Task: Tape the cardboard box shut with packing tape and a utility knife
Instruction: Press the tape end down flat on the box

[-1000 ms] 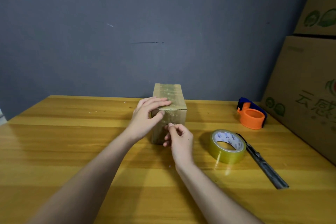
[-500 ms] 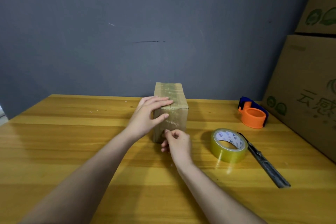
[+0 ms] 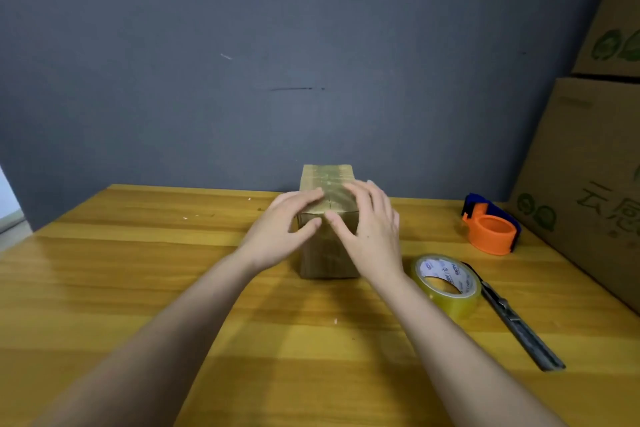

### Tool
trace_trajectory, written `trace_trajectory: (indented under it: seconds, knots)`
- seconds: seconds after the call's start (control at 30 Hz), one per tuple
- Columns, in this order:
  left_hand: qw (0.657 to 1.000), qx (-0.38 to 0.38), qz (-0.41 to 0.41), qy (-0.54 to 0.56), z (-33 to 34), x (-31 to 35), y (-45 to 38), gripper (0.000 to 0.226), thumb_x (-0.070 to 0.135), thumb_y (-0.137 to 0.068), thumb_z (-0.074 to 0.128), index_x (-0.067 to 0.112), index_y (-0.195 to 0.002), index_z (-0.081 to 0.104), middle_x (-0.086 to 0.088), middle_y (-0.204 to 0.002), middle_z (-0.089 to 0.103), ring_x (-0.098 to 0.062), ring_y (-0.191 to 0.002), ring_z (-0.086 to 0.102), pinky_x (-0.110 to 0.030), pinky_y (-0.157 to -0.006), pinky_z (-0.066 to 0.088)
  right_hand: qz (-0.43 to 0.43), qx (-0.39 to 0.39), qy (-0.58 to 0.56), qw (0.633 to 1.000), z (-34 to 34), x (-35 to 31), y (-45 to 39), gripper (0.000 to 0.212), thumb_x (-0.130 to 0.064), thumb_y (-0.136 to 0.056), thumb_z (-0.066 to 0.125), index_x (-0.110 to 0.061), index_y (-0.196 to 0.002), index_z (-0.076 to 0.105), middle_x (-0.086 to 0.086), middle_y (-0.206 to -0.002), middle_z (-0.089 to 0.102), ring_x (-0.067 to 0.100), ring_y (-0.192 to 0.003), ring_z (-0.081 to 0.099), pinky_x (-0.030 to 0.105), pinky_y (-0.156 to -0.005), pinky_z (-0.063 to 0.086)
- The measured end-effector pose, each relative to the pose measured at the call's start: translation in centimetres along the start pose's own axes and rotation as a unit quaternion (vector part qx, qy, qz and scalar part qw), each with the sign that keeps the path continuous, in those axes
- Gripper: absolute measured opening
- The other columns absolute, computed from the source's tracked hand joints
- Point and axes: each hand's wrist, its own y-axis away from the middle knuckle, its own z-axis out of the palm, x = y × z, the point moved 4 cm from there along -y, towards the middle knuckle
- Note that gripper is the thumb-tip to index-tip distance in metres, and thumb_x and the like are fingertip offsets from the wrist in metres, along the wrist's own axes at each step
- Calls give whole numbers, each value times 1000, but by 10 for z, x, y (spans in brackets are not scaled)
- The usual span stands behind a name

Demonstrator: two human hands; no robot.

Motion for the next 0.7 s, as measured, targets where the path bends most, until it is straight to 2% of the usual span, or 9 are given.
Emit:
trace_trajectory:
  seconds: [0.07,0.2,0.3,0.4,0.7]
  knots:
    - [1000,27,9,-2,3,3,0,41,37,-93,49,29,-134,49,14,-140,48,-4,-131,34,-31,-113,29,0,-37,-31,999,10,4,-1,45,-53,-89,48,-28,-126,50,-9,-137,45,11,-135,30,35,-106,28]
    - [998,60,19,-3,14,3,-1,38,36,-94,48,28,-131,52,13,-138,50,-4,-131,34,-29,-112,29,7,-6,-90,996,17,14,4,41,-46,-90,51,-25,-125,54,-7,-135,47,12,-132,33,27,-104,28]
    - [997,66,29,2,19,1,0,42,41,-93,44,28,-131,51,12,-138,50,-6,-133,34,-28,-113,27,-7,0,-67,998,19,16,5,47,-51,-89,47,-23,-126,53,-6,-135,46,13,-133,33,22,-103,26]
    - [998,56,38,-11,20,0,3,42,36,-92,50,29,-134,46,12,-142,45,-5,-137,29,-25,-114,22,-35,-5,-50,998,20,17,7,50,-50,-88,45,-22,-129,50,-2,-137,46,16,-135,33,24,-108,25]
    - [995,24,62,-72,20,-1,5,72,32,-78,72,28,-140,35,9,-148,36,-8,-141,22,-28,-115,21,-99,-57,-10,993,13,28,7,65,-38,-84,64,-21,-141,39,-1,-146,39,18,-142,25,30,-115,22]
